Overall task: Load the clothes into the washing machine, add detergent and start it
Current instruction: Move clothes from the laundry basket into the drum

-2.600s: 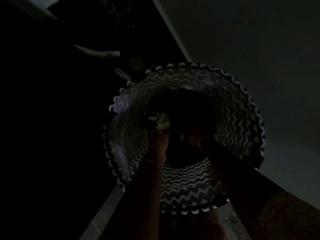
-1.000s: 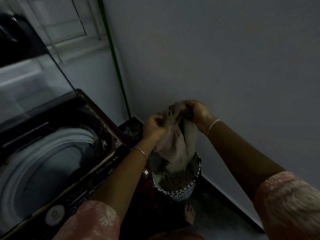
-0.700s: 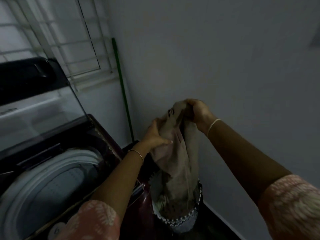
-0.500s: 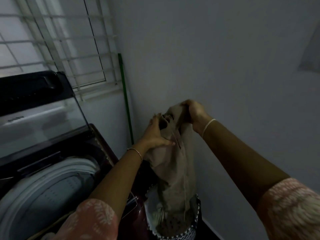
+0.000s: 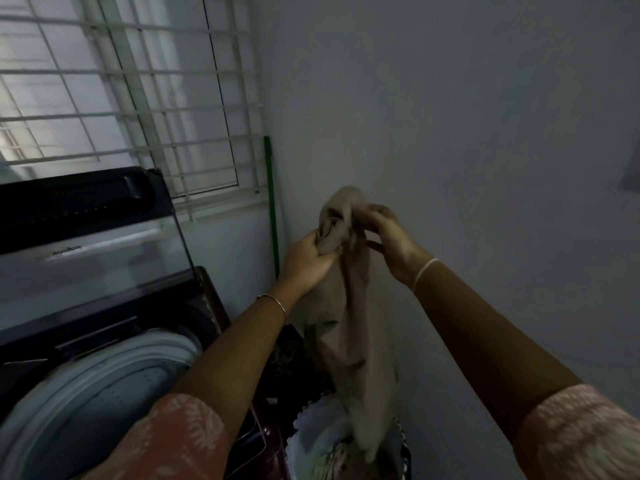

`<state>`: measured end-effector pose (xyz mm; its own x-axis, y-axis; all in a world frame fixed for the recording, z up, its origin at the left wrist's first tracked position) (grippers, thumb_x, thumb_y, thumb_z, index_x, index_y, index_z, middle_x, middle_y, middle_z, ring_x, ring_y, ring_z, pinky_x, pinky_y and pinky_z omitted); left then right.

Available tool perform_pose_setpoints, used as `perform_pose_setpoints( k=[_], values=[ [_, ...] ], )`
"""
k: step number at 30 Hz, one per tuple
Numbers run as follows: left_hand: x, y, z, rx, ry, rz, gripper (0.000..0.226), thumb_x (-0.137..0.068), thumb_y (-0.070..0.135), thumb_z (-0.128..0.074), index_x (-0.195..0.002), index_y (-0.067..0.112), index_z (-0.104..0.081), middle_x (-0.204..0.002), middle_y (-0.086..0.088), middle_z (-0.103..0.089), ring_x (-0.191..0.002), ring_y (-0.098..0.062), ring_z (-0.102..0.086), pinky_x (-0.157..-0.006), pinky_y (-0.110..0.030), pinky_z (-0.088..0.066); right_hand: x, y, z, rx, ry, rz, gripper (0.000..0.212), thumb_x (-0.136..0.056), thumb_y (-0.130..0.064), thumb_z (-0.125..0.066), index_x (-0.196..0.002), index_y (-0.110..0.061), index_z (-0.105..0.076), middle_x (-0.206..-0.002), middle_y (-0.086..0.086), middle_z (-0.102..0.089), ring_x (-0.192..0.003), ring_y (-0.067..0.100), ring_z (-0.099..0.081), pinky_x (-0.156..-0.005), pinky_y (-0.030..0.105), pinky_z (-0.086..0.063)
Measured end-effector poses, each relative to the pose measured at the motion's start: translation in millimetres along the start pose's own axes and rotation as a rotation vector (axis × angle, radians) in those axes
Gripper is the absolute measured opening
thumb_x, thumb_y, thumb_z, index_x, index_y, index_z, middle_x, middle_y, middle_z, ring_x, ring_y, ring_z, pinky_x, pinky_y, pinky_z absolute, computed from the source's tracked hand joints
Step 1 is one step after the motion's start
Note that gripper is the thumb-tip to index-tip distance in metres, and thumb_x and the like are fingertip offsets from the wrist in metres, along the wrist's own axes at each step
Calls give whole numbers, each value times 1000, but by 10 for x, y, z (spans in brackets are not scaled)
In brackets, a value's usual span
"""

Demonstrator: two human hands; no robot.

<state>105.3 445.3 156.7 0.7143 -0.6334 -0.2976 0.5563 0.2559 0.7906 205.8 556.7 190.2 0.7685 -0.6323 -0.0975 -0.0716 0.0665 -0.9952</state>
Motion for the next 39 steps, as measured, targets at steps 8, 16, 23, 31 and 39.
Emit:
perform_pose_setpoints(
  k=[8, 16, 23, 31, 39],
  values=[
    [-210, -54, 234, 494, 160, 316, 50, -84, 38, -65, -127, 13, -59, -122, -5, -65, -104, -24, -64, -94, -36, -51, 237, 639, -152, 14, -235, -123, 100, -73, -47, -72, -151, -29, -11, -155, -2, -20, -130, 12, -33, -102, 29, -36],
    [-164, 53, 119, 1125, 172, 678, 48, -86, 39, -63, -121, 6, -60, -117, -12, -65, -96, -31, -62, -84, -44, -51, 214, 867, -288, 155, -320, 69, 129, -58, -25, -89, -150, -32, 2, -147, -11, -32, -130, 5, -39, -96, 16, -44],
    [-83, 294, 8, 1307, 148, 799, 30, -89, 40, -61, -88, 10, -61, -94, -11, -62, -80, -29, -59, -78, -45, -49, 180, 1014, -391, 50, 131, 234, 115, -48, -38, -90, -143, -24, -27, -136, -5, -51, -121, 8, -54, -96, 32, -51],
    [-13, 105, 133, 1400, -12, 725, 38, -92, 40, -52, -98, 5, -66, -78, -15, -72, -70, -29, -69, -48, -35, -57, 79, 973, -426, -335, 445, 158, 23, -84, 1, -63, -105, -9, -62, -102, 8, -69, -102, 34, -64, -89, 48, -54],
    [82, -316, 201, 1209, 86, 784, 56, -84, 50, -64, -122, 9, -59, -116, -13, -65, -94, -27, -63, -77, -38, -57, 19, 982, -638, -646, 437, 28, 17, -90, 8, -51, -91, -3, -64, -92, 12, -67, -92, 32, -62, -91, 49, -52]
  ],
)
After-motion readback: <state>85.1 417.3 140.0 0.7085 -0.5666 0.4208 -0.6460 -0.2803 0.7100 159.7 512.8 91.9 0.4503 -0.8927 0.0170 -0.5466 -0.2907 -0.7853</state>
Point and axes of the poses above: each hand's wrist, its own x-axis away from the middle knuckle, its own z-axis out of the back of the hand, y = z × x, the point moved 4 cm from there along -x, towards the middle knuckle
